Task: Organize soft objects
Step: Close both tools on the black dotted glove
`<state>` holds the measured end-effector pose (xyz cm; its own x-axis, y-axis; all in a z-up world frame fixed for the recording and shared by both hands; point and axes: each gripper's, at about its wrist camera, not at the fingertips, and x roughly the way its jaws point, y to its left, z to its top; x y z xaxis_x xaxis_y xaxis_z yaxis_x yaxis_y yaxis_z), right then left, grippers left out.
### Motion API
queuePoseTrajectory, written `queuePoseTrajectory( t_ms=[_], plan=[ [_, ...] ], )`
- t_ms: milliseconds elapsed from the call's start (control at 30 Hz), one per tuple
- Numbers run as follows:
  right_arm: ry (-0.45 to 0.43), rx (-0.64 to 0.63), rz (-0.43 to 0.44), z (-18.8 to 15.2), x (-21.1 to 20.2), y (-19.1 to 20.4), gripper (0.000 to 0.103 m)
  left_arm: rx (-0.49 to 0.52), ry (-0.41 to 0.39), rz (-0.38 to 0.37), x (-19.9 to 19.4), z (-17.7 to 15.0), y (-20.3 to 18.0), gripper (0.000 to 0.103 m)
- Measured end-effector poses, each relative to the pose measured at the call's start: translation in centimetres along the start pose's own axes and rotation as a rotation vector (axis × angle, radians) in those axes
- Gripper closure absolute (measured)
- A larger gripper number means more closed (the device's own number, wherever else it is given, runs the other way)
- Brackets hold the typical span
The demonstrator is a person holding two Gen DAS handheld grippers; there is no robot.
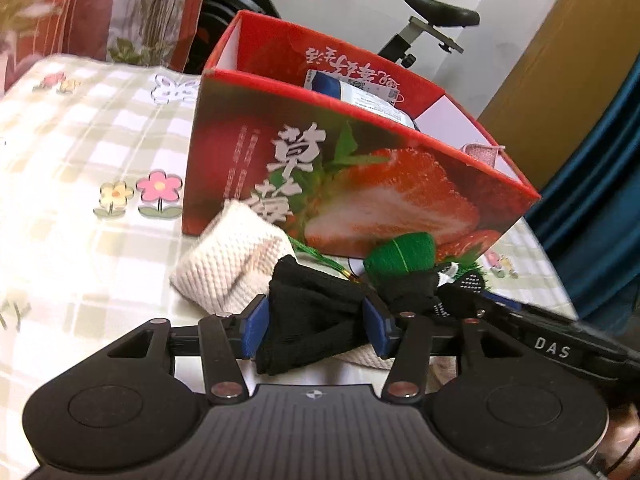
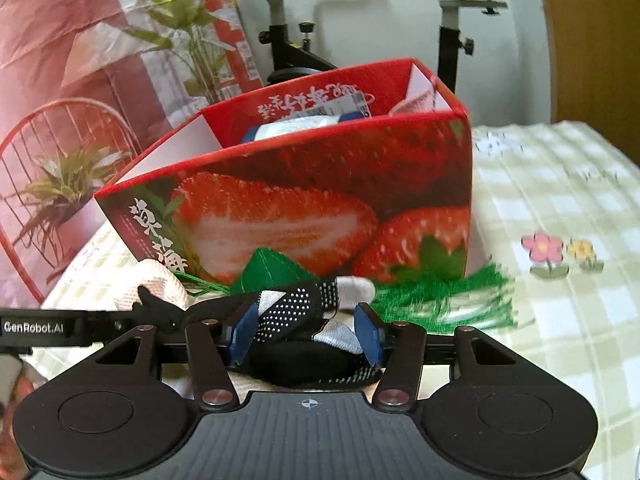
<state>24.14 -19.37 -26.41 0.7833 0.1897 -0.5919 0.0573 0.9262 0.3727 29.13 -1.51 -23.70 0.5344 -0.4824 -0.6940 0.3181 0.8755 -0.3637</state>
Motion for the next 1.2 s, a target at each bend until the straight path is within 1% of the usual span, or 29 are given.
queuePoseTrajectory(
  t_ms=[33, 67, 100, 133, 200, 233, 300, 333, 500, 533, 600, 700, 867, 1000, 1100, 1200],
  plan=[
    [0.001, 0.011, 0.003, 0.0, -0.1, -0.1, 0.053, -0.013, 0.002, -0.007, 0.0, -0.2, 0.1, 0.052],
    [0.001, 0.02, 0.006, -0.1, -0.1, -0.1, 0.053, -0.017, -0.002, -0.01, 0.0, -0.3, 0.1, 0.057],
    [0.001, 0.028, 0.011, -0.2, -0.2, -0.1, 0.053, -0.011, -0.005, -0.013, -0.1, -0.4, -0.1, 0.071],
    [0.003, 0.03, 0.015, -0.3, -0.3, -0.1, 0.053, 0.003, -0.007, -0.006, -0.2, -0.6, -0.3, 0.079],
    [0.009, 0.021, 0.022, -0.4, -0.5, 0.2, 0.059, 0.03, -0.015, 0.0, -0.5, -0.8, -1.0, 0.083],
    [0.01, 0.013, 0.024, -0.6, -0.8, 0.3, 0.06, 0.04, -0.022, 0.009, -0.7, -0.9, -1.4, 0.084],
    [0.014, 0.001, 0.028, -0.8, -1.1, 0.5, 0.067, 0.038, -0.029, 0.007, -1.0, -1.2, -1.6, 0.085],
    [0.015, -0.001, 0.03, -1.0, -1.3, 0.6, 0.069, 0.031, -0.029, 0.004, -1.3, -1.4, -1.6, 0.085],
    [0.007, 0.013, 0.044, -1.7, -2.3, 0.4, 0.08, 0.016, -0.026, -0.005, -2.1, -2.6, -1.6, 0.085],
    [0.007, 0.018, 0.047, -1.8, -2.5, 0.4, 0.081, 0.015, -0.026, -0.006, -2.3, -2.7, -1.6, 0.085],
    [0.005, 0.027, 0.051, -2.1, -3.0, 0.4, 0.088, 0.013, -0.03, -0.005, -2.7, -3.1, -1.8, 0.085],
    [0.001, 0.013, 0.058, -2.6, -3.9, 0.7, 0.092, 0.015, -0.038, -0.007, -3.6, -3.7, -2.2, 0.085],
    [-0.002, -0.017, 0.059, -3.7, -5.5, 1.2, 0.092, 0.021, -0.041, -0.003, -4.7, -5.2, -2.5, 0.085],
    [-0.006, -0.057, 0.042, -4.3, -6.1, 1.7, 0.091, 0.003, -0.02, 0.003, -4.5, -6.4, -2.2, 0.085],
    [-0.02, -0.118, 0.013, -4.5, -6.4, 2.4, 0.08, -0.013, -0.007, 0.012, -4.1, -6.7, -1.7, 0.085],
    [-0.034, -0.136, 0.011, -4.5, -6.6, 2.7, 0.077, -0.022, -0.016, 0.017, -4.2, -6.6, -1.5, 0.085]
  ],
)
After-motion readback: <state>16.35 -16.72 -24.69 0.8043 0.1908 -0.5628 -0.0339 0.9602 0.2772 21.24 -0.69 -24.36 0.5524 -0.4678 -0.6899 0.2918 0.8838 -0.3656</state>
